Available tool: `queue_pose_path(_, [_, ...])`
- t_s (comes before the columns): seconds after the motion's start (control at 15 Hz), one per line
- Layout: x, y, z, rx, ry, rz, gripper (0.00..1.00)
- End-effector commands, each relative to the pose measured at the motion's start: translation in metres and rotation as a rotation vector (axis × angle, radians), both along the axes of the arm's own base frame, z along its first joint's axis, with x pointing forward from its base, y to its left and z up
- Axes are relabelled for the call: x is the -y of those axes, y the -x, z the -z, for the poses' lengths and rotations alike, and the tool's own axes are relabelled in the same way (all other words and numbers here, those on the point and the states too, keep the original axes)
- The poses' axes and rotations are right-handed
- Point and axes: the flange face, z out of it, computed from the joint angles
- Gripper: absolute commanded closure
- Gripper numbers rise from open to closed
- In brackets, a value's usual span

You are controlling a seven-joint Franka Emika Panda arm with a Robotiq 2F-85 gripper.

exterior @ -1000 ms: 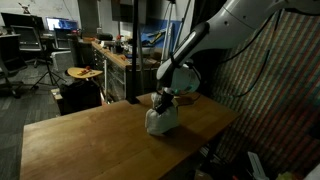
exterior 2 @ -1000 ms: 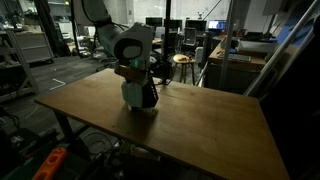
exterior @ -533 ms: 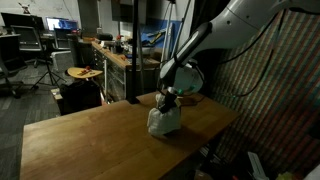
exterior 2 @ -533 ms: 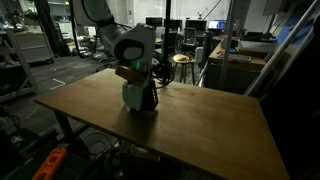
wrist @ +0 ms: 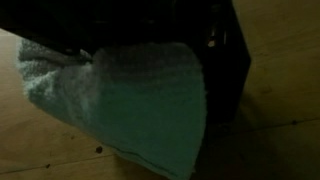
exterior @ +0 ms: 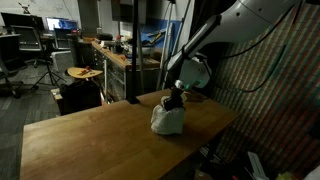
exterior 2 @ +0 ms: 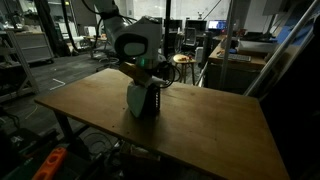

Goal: Pick up the white towel and push it down into the black basket

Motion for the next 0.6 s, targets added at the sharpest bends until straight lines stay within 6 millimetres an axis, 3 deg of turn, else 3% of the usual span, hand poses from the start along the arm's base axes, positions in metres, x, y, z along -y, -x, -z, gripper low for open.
queue_pose_path(0.0, [0.002, 0.010, -0.026, 0.034, -0.004, 0.021, 0.67])
queue_pose_path(0.07, [0.002, 0.010, -0.028, 0.038, -0.003, 0.027, 0.66])
queue_pose_path(0.33, [-0.001, 0.015, -0.033, 0.037, 0.006, 0.020, 0.36])
queue_pose_path(0.4, [0.002, 0.007, -0.022, 0.026, 0.005, 0.021, 0.55])
queue_pose_path(0.53, [0.001, 0.009, -0.023, 0.026, 0.007, 0.020, 0.39])
